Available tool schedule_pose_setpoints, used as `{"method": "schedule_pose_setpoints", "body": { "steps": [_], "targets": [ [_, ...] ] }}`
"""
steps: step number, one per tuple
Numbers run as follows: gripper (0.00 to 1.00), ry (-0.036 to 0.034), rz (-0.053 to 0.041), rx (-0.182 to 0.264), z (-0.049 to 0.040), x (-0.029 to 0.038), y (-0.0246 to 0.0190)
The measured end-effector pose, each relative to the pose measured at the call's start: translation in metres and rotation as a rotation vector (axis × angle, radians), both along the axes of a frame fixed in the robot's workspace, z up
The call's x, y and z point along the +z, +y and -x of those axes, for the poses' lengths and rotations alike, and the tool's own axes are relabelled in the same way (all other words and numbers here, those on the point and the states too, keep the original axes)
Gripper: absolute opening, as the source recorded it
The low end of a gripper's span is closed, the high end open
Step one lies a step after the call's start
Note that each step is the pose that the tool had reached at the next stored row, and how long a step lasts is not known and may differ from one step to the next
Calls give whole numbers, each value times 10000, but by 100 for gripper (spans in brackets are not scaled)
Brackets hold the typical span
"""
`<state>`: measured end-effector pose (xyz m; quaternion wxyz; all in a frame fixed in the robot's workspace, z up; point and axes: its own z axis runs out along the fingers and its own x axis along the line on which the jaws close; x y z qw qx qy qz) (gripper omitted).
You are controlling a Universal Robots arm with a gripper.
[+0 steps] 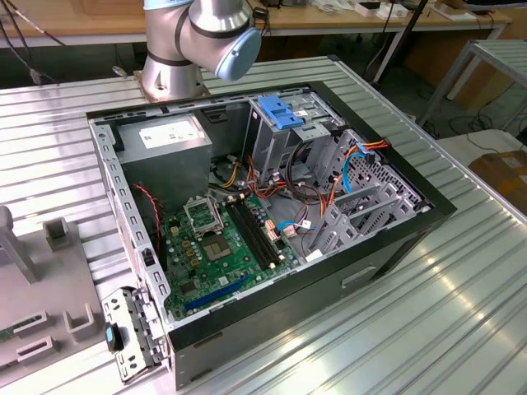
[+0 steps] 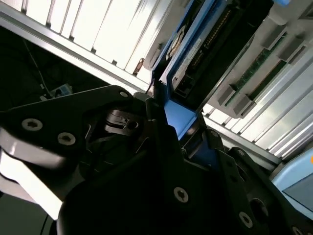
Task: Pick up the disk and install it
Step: 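Pick up the disk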
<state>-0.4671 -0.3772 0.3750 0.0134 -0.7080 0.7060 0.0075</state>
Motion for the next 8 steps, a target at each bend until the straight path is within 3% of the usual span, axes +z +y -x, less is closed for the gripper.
{"method": "schedule_pose_setpoints", "body": {
  "steps": [1,3,5,8],
  "targets": [
    [37,-1,0,0,0,88,0],
    [37,-1,3,0,0,201,0],
    [37,-1,14,0,0,428,0],
    [37,-1,21,0,0,597,0]
  ]
}}
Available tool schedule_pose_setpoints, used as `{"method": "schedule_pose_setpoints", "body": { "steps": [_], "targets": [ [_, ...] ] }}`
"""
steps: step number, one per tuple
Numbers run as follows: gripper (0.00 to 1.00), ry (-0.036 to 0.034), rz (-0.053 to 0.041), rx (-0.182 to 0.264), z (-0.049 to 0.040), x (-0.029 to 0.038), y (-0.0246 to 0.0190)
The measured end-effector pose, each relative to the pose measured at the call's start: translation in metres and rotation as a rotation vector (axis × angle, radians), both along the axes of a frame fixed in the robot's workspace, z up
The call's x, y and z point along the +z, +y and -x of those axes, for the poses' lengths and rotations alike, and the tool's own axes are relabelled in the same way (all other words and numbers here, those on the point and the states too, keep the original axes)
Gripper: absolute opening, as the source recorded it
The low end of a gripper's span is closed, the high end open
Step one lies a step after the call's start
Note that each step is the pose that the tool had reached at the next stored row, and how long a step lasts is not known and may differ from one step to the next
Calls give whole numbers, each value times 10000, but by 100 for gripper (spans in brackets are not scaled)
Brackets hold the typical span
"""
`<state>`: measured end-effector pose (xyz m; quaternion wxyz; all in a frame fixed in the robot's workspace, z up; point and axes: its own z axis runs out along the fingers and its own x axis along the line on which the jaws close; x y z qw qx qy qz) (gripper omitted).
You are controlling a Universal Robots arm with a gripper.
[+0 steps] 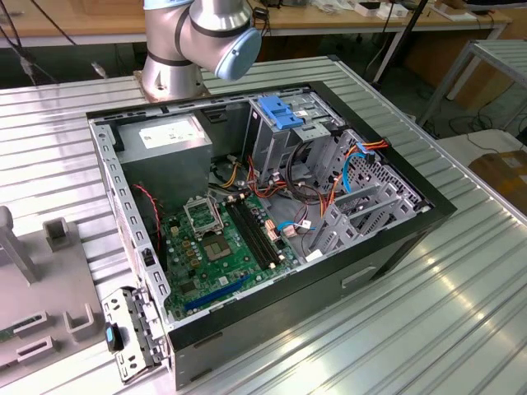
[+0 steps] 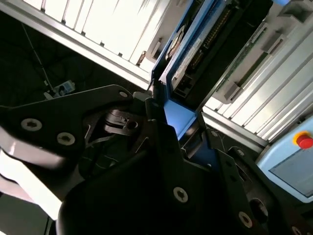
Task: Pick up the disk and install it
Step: 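Pick up the disk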
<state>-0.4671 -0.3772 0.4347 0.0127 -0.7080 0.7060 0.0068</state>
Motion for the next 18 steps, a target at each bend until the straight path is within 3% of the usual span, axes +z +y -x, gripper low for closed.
{"method": "schedule_pose_setpoints", "body": {
  "steps": [3,6,9,10,13,18],
  "targets": [
    [37,1,8,0,0,177,0],
    [37,0,34,0,0,434,0],
    [37,1,61,-1,0,608,1],
    [37,1,62,0,0,635,0],
    [37,1,69,0,-1,968,0],
    [37,1,62,0,-1,982,0]
  ]
}}
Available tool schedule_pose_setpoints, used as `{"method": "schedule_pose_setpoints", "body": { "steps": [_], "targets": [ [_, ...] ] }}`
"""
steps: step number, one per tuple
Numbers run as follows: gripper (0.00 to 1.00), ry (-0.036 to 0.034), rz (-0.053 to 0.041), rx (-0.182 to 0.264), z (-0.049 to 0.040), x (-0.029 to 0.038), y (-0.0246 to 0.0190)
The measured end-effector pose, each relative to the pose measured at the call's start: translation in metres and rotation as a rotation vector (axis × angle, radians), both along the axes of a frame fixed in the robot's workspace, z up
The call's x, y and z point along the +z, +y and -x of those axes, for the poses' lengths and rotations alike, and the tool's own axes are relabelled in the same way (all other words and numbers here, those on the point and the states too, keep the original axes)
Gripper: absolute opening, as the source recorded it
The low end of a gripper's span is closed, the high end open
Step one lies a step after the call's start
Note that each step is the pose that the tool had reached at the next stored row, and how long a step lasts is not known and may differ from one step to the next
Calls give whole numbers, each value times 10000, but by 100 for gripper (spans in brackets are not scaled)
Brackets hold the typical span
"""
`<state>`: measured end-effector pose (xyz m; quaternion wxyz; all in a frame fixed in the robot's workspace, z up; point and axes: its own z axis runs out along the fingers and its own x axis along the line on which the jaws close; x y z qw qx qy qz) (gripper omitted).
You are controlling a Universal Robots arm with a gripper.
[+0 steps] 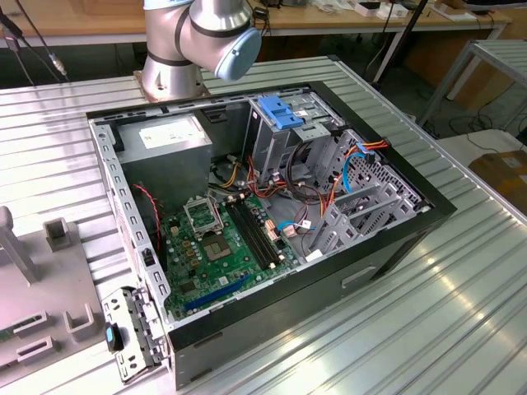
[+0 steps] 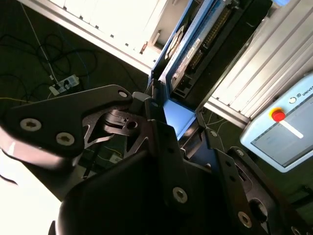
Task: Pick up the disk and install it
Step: 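Pick up the disk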
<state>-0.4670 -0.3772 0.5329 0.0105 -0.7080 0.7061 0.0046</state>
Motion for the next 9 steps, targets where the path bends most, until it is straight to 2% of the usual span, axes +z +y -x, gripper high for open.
{"method": "schedule_pose_setpoints", "body": {
  "steps": [9],
  "targets": [
    [37,-1,-13,0,-1,-2,0]
  ]
}}
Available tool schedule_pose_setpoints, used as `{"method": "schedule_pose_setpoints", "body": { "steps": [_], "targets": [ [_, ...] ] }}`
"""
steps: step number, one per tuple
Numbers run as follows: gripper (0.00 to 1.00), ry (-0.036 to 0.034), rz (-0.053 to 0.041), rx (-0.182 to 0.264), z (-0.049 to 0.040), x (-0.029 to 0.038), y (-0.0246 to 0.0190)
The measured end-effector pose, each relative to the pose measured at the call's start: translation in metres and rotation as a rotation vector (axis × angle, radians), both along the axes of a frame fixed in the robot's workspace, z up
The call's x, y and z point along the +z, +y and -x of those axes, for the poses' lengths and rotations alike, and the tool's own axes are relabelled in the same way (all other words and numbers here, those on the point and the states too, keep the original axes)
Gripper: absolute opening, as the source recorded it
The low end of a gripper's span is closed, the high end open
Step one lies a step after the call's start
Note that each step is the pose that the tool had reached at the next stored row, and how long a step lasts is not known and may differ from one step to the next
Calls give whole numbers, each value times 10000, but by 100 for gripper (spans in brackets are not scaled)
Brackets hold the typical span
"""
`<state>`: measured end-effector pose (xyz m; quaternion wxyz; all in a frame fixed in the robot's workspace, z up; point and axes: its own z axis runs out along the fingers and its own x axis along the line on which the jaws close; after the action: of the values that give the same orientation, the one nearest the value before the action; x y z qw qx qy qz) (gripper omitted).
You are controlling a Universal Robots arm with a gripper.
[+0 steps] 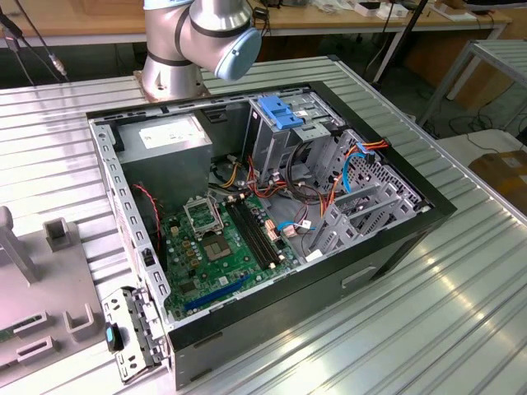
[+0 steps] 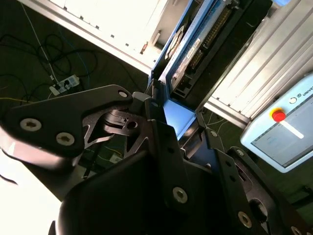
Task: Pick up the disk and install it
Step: 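Pick up the disk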
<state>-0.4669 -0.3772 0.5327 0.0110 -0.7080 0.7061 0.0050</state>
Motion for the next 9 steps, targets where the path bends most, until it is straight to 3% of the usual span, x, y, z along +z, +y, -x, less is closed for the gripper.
{"method": "schedule_pose_setpoints", "body": {
  "steps": [9],
  "targets": [
    [37,-1,0,1,-106,-16,0]
  ]
}}
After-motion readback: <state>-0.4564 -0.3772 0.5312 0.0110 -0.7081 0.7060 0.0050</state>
